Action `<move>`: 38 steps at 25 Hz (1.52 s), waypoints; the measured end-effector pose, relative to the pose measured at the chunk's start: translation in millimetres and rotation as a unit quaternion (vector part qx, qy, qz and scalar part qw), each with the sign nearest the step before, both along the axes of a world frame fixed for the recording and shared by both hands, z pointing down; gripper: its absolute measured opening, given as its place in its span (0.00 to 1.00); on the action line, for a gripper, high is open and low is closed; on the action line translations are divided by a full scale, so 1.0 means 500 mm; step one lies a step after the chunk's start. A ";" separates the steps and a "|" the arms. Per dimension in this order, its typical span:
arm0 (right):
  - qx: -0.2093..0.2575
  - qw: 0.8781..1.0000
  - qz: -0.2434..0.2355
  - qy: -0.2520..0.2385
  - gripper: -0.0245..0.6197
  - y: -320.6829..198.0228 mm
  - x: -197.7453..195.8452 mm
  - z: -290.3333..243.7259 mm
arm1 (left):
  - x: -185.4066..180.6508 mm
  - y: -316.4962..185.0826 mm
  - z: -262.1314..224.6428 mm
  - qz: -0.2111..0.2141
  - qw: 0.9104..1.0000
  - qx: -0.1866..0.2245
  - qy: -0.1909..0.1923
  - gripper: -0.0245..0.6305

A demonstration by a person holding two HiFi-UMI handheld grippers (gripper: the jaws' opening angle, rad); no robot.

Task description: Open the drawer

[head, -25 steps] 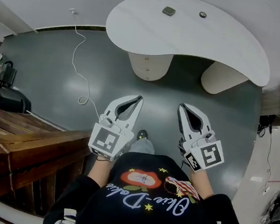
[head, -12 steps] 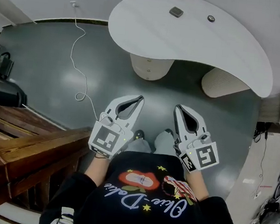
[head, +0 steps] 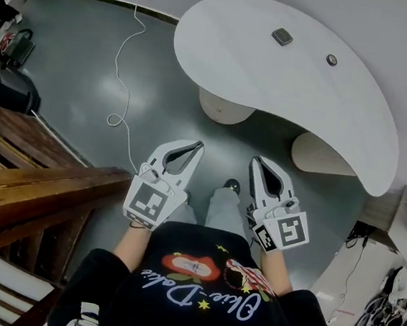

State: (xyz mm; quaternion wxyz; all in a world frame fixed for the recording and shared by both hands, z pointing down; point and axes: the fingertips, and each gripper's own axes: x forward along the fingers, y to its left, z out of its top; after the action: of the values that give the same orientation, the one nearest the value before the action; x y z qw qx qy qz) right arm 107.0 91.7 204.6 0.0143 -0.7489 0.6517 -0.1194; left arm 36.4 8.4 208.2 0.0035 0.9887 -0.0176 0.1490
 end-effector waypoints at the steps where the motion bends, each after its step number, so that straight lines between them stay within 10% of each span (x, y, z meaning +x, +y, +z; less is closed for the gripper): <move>1: -0.002 1.000 -0.006 -0.004 0.04 -0.005 0.016 0.006 | 0.012 -0.003 0.003 -0.009 1.000 -0.001 0.000 0.05; 24: -0.073 0.985 -0.157 -0.029 0.04 -0.134 0.159 0.274 | 0.162 -0.101 0.262 -0.167 0.986 -0.015 -0.016 0.05; 38: -0.097 0.989 -0.107 -0.032 0.04 -0.288 0.157 0.470 | 0.200 -0.224 0.513 -0.169 0.983 -0.077 -0.006 0.14</move>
State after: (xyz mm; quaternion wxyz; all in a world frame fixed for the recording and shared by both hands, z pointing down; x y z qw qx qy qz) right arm 185.7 -52.5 439.6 -0.0506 -0.6685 0.7126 -0.2069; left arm 136.3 -103.5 464.8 0.1045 0.9673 -0.1728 0.1536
